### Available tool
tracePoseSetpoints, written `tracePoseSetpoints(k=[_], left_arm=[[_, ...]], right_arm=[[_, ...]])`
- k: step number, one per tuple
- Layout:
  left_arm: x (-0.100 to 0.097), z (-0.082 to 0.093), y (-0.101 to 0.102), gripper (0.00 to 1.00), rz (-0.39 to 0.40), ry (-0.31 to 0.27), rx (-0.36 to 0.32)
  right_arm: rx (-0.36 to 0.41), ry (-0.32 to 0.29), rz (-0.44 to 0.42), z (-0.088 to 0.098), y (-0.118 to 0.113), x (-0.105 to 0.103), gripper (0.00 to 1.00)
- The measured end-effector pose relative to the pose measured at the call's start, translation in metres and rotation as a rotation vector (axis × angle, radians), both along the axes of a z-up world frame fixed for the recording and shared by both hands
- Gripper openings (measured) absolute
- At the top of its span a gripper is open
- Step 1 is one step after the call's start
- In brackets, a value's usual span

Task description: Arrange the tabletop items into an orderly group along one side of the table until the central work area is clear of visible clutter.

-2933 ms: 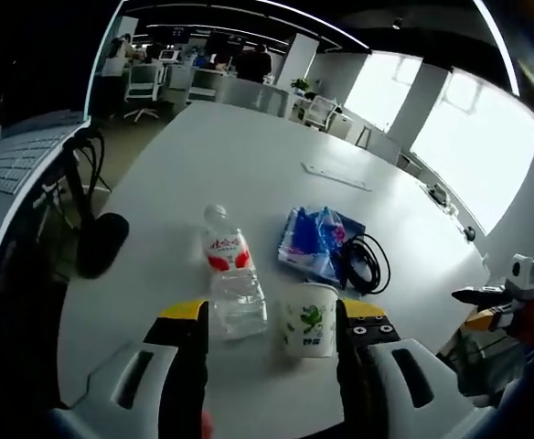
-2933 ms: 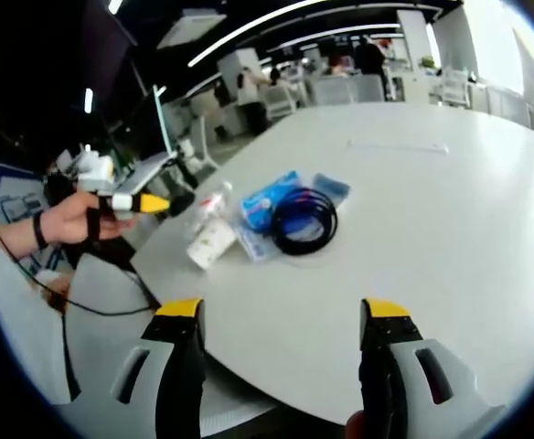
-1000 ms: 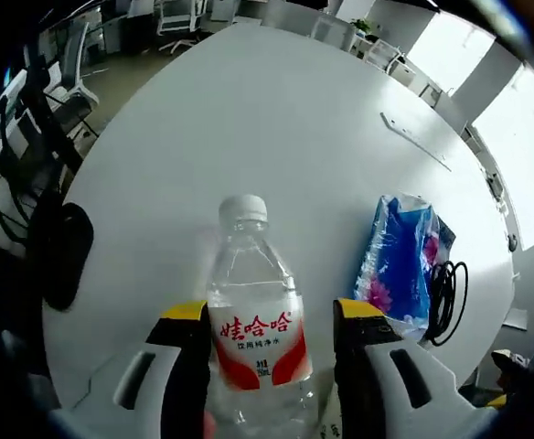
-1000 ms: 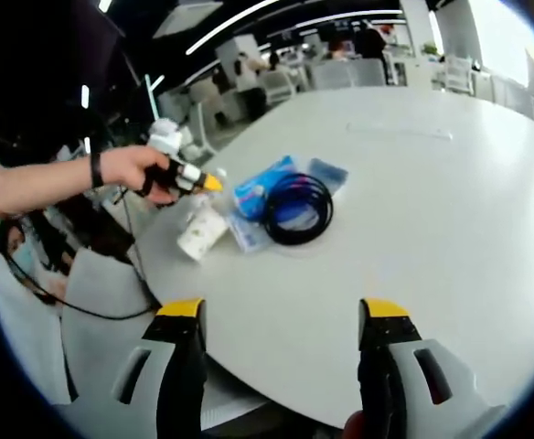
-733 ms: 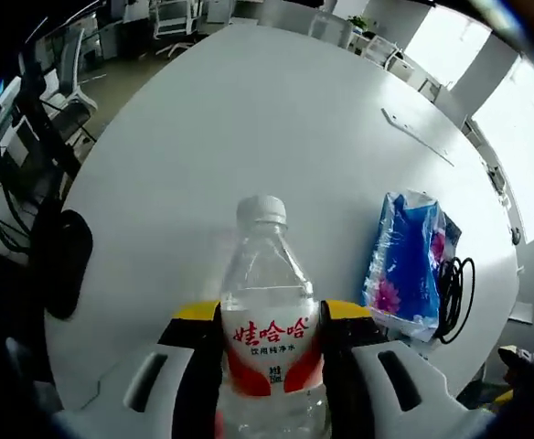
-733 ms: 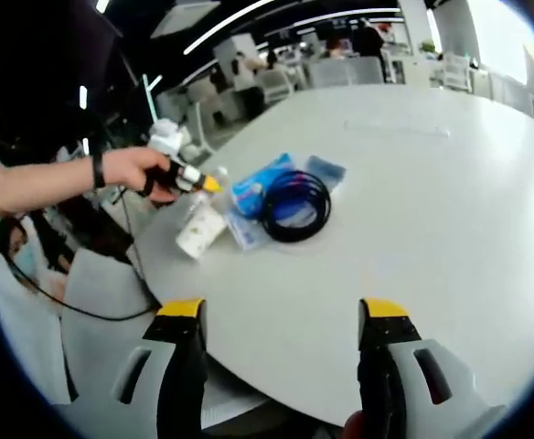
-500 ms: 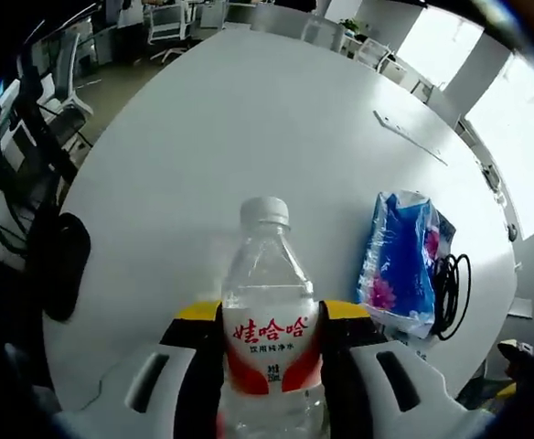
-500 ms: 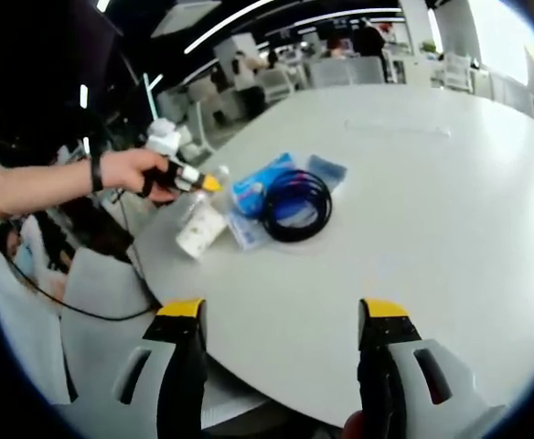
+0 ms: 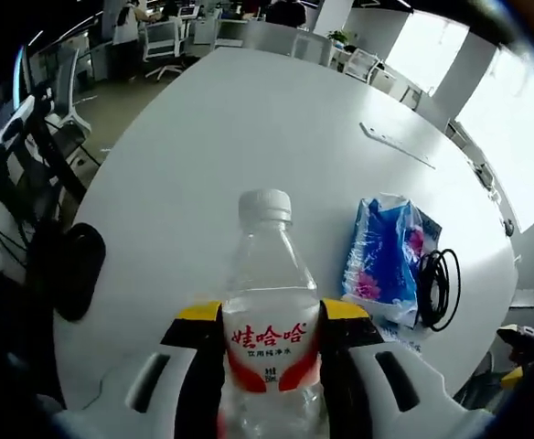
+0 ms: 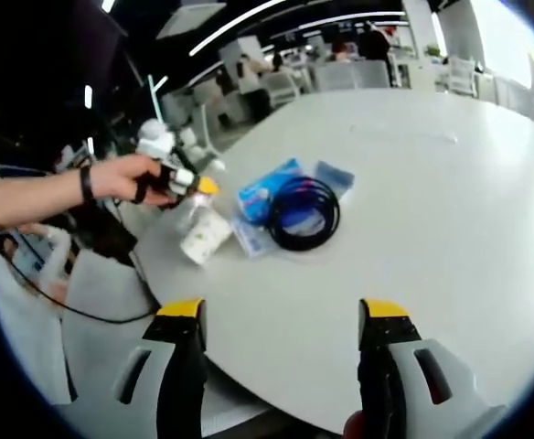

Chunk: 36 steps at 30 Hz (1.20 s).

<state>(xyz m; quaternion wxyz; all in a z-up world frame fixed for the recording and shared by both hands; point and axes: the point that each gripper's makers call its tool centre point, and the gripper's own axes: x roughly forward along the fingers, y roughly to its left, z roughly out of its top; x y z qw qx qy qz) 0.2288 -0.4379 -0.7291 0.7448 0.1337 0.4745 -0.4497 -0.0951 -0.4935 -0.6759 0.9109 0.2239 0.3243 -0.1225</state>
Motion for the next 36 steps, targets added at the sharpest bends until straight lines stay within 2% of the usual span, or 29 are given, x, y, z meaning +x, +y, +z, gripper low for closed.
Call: tracePoseSetpoints(k=[7, 21, 31, 36], left_arm=[[-0.001, 0.011, 0.008, 0.39, 0.001, -0.025, -0.030], [-0.017, 0.032, 0.027, 0.38, -0.026, -0.099, -0.072], [-0.024, 0.040, 0.038, 0.38, -0.052, -0.134, -0.079], [-0.025, 0.041, 0.042, 0.38, -0.082, -0.173, -0.072]], right_arm=[[-0.001, -0.011, 0.010, 0.001, 0.004, 0.003, 0.66], [-0.002, -0.027, 0.035, 0.001, 0.009, 0.007, 0.66], [-0.002, -0.034, 0.040, 0.000, 0.011, 0.007, 0.66], [-0.005, -0.038, 0.041, 0.001, 0.011, 0.005, 0.66]])
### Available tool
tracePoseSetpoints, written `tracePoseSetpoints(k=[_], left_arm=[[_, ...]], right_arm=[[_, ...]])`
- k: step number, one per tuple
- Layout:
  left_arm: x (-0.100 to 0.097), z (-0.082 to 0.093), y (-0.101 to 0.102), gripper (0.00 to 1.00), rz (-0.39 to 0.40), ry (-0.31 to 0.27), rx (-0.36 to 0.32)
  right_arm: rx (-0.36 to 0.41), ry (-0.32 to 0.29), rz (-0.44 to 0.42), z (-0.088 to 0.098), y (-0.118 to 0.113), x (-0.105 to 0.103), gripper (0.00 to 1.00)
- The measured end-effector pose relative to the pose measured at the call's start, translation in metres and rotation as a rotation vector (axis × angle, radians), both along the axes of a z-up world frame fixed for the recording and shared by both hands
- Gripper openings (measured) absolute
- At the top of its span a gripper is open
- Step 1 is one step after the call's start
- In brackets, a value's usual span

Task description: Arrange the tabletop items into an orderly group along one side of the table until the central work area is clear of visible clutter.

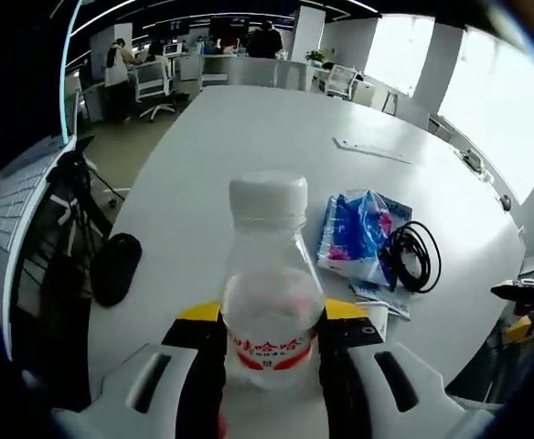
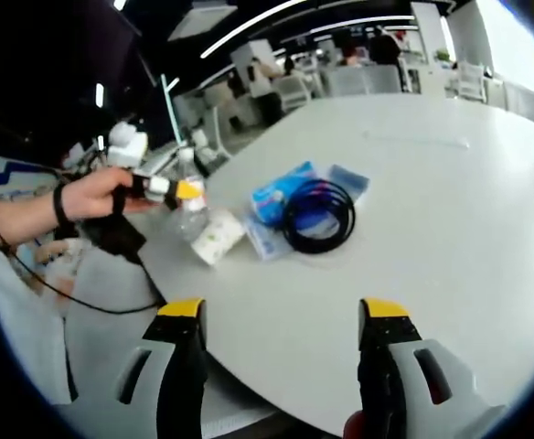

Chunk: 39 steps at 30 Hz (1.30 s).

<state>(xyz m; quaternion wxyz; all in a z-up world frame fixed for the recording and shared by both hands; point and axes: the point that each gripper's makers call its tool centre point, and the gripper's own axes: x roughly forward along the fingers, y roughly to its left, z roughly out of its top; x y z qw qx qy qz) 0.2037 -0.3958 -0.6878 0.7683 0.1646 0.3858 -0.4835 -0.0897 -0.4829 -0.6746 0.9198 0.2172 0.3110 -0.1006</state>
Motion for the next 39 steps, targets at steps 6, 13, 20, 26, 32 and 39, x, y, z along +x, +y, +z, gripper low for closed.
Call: tracePoseSetpoints(k=[6, 13, 20, 26, 32, 39], left_arm=[[-0.007, -0.001, 0.009, 0.38, -0.017, -0.014, 0.003], [-0.014, -0.003, 0.016, 0.38, -0.034, -0.045, 0.009], [-0.022, -0.005, 0.023, 0.38, -0.053, -0.101, 0.016], [-0.025, -0.005, 0.028, 0.38, -0.047, -0.119, 0.002], [-0.025, -0.004, 0.028, 0.38, -0.042, -0.137, -0.011], [-0.023, -0.003, 0.027, 0.39, -0.014, -0.140, -0.028]], right_arm=[[0.000, -0.004, -0.009, 0.000, -0.001, -0.003, 0.66], [0.006, -0.002, -0.010, -0.003, 0.003, -0.006, 0.66], [0.009, -0.003, -0.012, -0.003, 0.005, -0.009, 0.66], [0.013, 0.005, -0.011, -0.006, 0.007, -0.012, 0.66], [0.012, 0.002, -0.008, -0.004, 0.008, -0.009, 0.66], [0.012, 0.003, -0.001, -0.004, 0.010, -0.007, 0.66]])
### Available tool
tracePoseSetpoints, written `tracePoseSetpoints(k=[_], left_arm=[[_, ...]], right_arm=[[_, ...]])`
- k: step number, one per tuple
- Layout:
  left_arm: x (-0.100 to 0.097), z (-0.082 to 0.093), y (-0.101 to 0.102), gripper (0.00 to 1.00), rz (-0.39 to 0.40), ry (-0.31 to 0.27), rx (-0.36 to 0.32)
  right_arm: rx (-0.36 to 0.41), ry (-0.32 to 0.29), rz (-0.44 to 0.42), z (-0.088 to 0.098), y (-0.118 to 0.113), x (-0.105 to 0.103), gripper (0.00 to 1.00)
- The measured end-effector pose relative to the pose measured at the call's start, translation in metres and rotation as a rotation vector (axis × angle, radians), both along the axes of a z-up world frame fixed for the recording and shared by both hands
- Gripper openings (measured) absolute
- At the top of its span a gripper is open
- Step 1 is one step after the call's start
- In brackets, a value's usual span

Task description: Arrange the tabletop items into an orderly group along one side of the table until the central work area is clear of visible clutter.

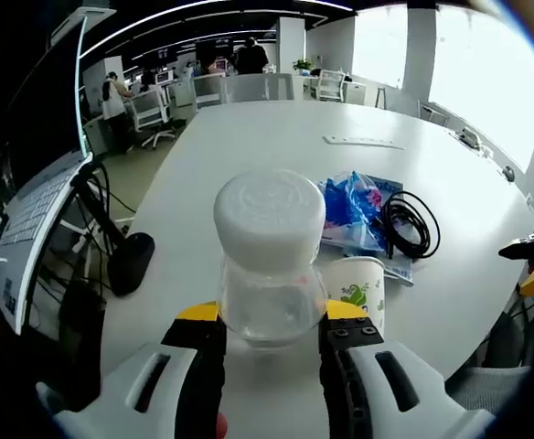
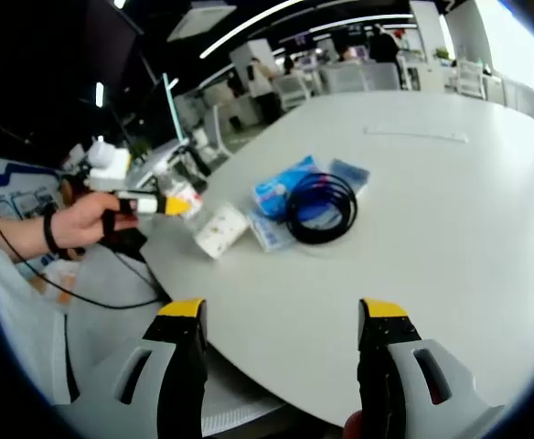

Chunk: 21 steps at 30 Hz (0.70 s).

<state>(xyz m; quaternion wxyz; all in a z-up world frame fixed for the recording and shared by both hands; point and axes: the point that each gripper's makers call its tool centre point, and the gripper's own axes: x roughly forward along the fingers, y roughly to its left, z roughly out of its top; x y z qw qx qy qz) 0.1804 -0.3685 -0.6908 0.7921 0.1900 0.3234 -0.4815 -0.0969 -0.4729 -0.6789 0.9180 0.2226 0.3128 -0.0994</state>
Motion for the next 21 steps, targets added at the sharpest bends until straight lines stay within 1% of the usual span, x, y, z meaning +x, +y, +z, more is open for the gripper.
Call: tracePoseSetpoints(k=[4, 10, 21], left_arm=[[0.000, 0.000, -0.001, 0.39, 0.013, 0.005, -0.021], [0.000, 0.002, -0.004, 0.40, 0.020, 0.027, -0.068], [0.005, 0.003, -0.011, 0.38, 0.025, 0.023, -0.104]], right_arm=[[0.001, 0.001, -0.002, 0.000, 0.000, -0.001, 0.66], [0.000, 0.009, 0.002, 0.000, 0.003, -0.003, 0.66], [-0.003, 0.009, 0.008, 0.002, 0.005, 0.001, 0.66]])
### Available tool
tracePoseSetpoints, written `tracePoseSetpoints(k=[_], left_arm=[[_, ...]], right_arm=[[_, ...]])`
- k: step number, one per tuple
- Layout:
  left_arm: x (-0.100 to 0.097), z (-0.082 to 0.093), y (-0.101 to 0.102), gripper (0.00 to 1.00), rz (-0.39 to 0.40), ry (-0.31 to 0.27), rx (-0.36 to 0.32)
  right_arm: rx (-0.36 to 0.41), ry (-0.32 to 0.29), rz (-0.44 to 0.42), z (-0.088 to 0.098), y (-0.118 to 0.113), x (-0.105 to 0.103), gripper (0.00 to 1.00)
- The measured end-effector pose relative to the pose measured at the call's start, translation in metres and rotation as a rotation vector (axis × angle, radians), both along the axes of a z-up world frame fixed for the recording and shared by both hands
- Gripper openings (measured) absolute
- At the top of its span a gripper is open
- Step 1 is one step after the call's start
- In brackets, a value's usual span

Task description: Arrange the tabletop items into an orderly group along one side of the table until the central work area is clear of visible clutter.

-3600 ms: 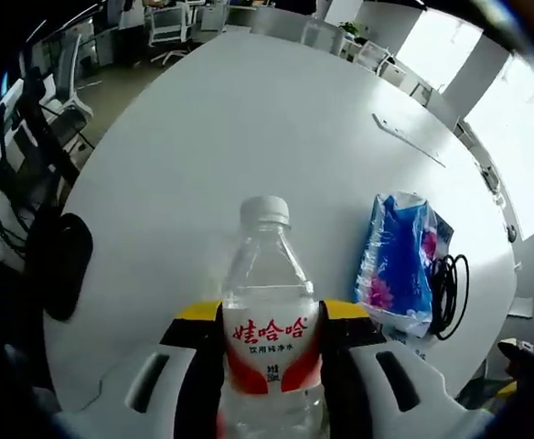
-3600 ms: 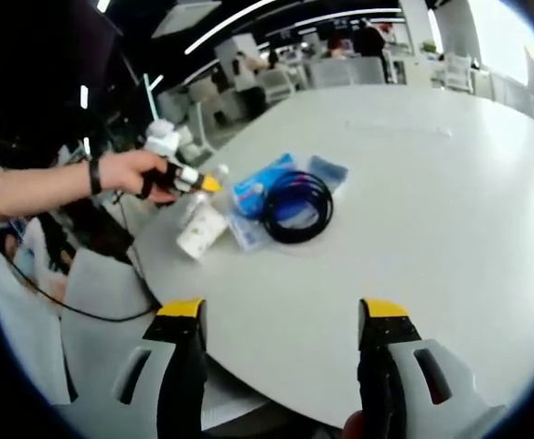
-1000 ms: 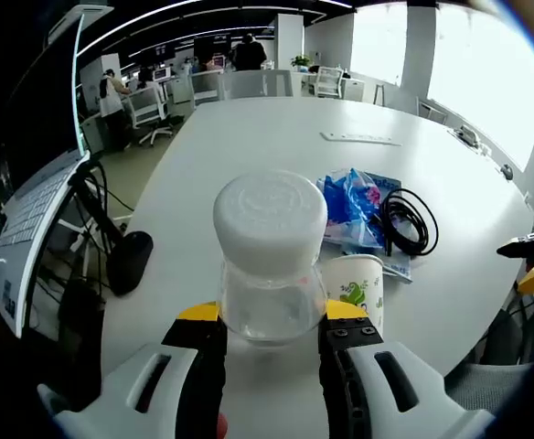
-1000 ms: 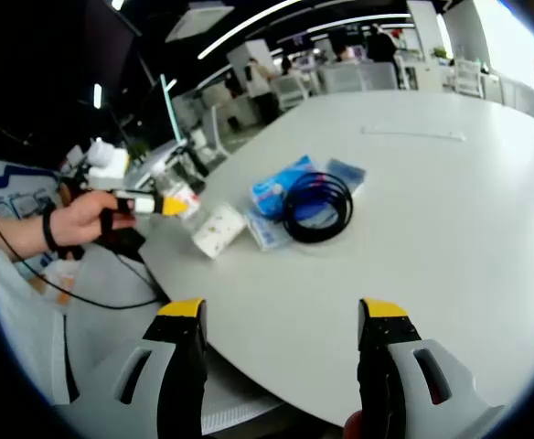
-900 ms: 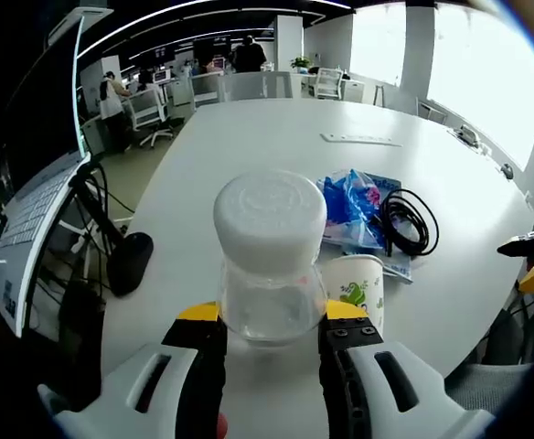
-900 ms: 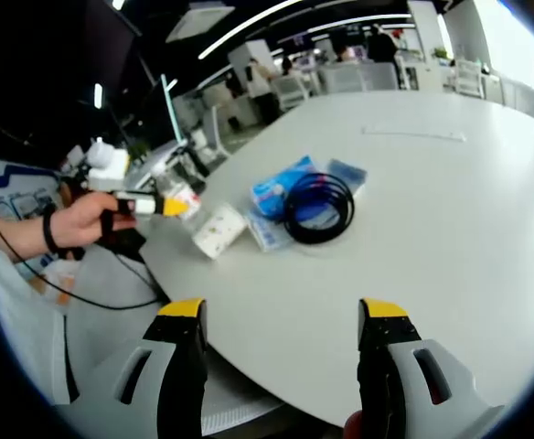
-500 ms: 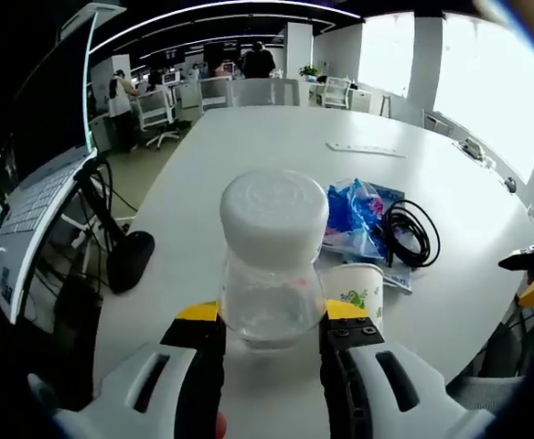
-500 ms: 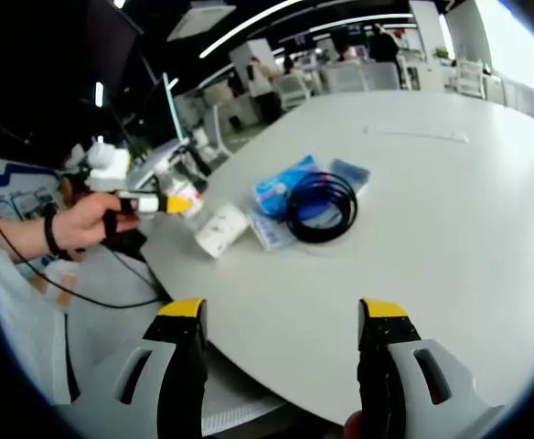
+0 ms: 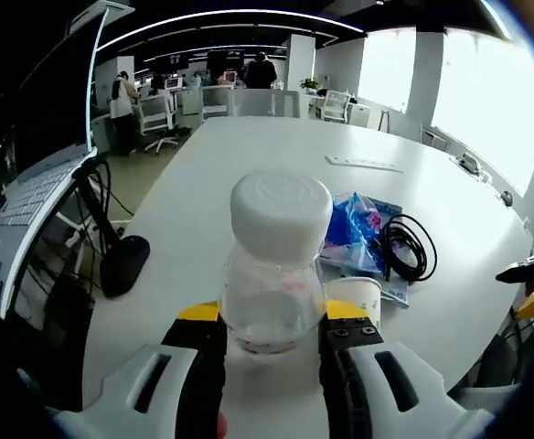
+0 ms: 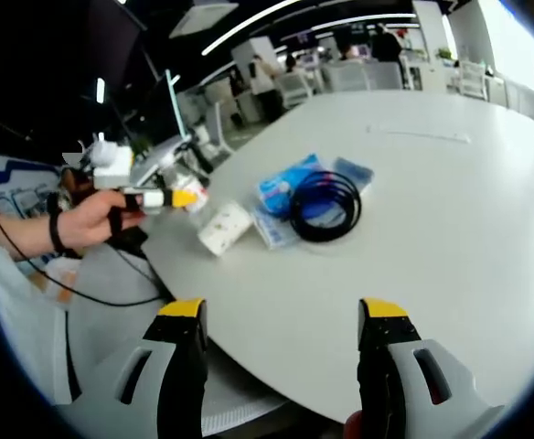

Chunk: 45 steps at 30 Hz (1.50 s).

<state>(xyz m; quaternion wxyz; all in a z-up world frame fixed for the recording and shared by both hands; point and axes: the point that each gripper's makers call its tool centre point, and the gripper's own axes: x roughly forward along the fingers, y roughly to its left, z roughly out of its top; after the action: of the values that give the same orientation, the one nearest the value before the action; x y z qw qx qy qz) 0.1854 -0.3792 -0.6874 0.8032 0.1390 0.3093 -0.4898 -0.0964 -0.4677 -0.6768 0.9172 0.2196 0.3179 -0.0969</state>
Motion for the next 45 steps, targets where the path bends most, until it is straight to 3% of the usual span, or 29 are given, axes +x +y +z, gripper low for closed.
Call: tracePoseSetpoints(k=[23, 34, 45], left_arm=[[0.039, 0.008, -0.048, 0.37, 0.022, -0.001, -0.036], [0.069, 0.020, -0.078, 0.37, 0.031, -0.024, -0.052], [0.083, 0.018, -0.102, 0.37, 0.030, -0.030, -0.050]], right_arm=[[-0.004, 0.032, -0.021, -0.001, -0.006, -0.007, 0.66], [0.011, 0.048, -0.028, -0.006, -0.008, -0.007, 0.66], [0.014, 0.057, -0.029, -0.006, -0.013, -0.006, 0.66]])
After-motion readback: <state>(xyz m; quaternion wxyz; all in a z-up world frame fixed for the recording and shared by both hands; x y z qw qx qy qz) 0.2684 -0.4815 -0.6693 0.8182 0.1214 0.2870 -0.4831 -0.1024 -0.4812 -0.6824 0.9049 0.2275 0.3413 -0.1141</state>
